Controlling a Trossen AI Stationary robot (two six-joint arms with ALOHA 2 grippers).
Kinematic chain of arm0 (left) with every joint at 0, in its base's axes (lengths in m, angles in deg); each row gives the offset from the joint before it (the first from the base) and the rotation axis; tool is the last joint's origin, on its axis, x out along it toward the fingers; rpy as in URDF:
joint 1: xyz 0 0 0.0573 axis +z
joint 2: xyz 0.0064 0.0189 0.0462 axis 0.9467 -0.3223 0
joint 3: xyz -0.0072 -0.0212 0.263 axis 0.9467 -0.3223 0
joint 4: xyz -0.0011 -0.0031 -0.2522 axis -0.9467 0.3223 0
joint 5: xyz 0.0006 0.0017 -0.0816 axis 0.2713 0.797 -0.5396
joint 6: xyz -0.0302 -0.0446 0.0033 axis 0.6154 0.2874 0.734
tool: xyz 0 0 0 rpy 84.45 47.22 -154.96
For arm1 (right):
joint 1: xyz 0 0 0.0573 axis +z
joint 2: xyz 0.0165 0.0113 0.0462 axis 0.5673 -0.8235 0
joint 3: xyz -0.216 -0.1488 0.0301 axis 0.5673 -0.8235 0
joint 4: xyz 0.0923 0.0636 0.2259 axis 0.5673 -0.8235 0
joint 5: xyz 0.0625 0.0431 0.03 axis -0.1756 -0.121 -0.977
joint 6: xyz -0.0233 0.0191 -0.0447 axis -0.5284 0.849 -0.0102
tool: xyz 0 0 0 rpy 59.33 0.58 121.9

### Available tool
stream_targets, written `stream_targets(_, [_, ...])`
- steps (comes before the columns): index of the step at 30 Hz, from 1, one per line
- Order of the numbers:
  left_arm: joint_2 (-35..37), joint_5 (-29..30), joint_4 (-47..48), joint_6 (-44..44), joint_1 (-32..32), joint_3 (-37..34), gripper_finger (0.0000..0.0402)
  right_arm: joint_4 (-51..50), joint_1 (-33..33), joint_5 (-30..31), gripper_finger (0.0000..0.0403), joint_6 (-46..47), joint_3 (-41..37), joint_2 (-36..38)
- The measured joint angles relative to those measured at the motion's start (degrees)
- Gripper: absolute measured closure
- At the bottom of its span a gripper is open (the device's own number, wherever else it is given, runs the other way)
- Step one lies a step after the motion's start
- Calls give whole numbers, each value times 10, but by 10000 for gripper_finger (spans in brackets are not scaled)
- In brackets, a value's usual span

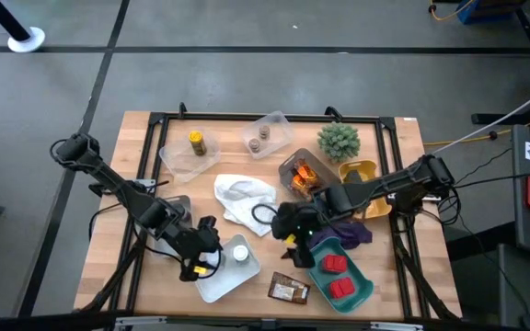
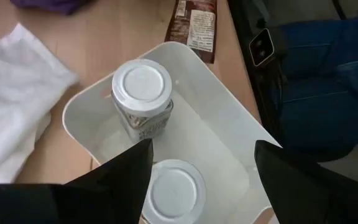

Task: Sort spices by type
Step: Put the orange spice pack into the black bin

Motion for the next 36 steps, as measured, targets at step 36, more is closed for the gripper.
stream_targets(36, [-1,59,-131,-53,0,1,137,57,345,397,118,196,0,-164])
